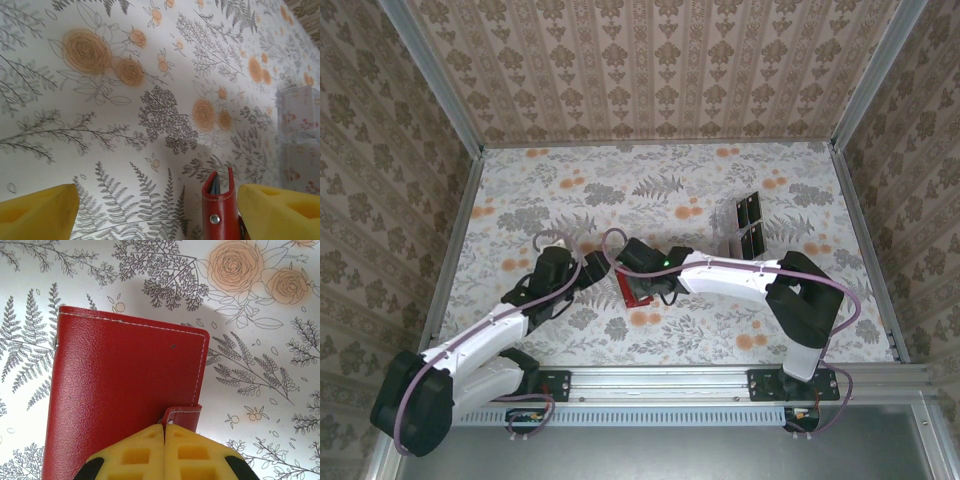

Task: Put the credit cards into the card holder
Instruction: Open the button on the card holder.

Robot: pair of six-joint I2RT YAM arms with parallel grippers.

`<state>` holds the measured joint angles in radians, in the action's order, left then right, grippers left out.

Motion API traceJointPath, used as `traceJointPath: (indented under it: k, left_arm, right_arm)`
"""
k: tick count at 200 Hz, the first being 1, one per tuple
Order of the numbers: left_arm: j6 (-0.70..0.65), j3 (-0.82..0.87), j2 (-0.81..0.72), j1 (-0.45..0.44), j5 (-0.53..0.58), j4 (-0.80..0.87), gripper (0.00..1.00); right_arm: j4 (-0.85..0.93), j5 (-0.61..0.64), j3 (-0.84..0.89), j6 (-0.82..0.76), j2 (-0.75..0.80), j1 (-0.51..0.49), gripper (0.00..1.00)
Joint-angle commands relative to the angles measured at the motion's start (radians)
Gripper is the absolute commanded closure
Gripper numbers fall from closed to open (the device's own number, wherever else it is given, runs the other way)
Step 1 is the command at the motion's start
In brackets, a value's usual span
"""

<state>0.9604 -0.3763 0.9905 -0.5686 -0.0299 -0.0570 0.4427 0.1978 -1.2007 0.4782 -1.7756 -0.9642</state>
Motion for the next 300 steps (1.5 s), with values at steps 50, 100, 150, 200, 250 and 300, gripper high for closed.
traceJointPath:
  k: [50,100,150,200,250,300]
  left_arm:
    - [0.086,0.003,0.124,-0.085,0.02,-0.21,0.15]
    - [0.097,-0.019,0.206,-0.143,0.042,-0.269,0.19]
    - [0.093,-0.039,0.264,-0.176,0.057,-0.323,0.47]
    - [0.066,-0.05,0.3,-0.184,0.064,-0.372,0.98]
    - [0.02,-0.028,0.252,-0.184,0.089,-0.372,1.0]
    - [0.004,-0.023,0.244,-0.183,0.085,-0.384,1.0]
  right_arm:
    - [-0.04,-0.034,0.015,0.031,0.054,0.015,1.0]
    - [-0.048,-0.042,0.023,0.034,0.065,0.022,1.0]
    - [-0.06,-0.053,0.037,0.037,0.062,0.025,1.0]
    - [-0.06,-0.027,0.083,0.038,0.079,0.044,1.0]
    - [-0.091,-0.035,0.19,0.066,0.155,0.124,1.0]
    - [-0.137,-0.086,0.215,0.091,0.169,0.138,1.0]
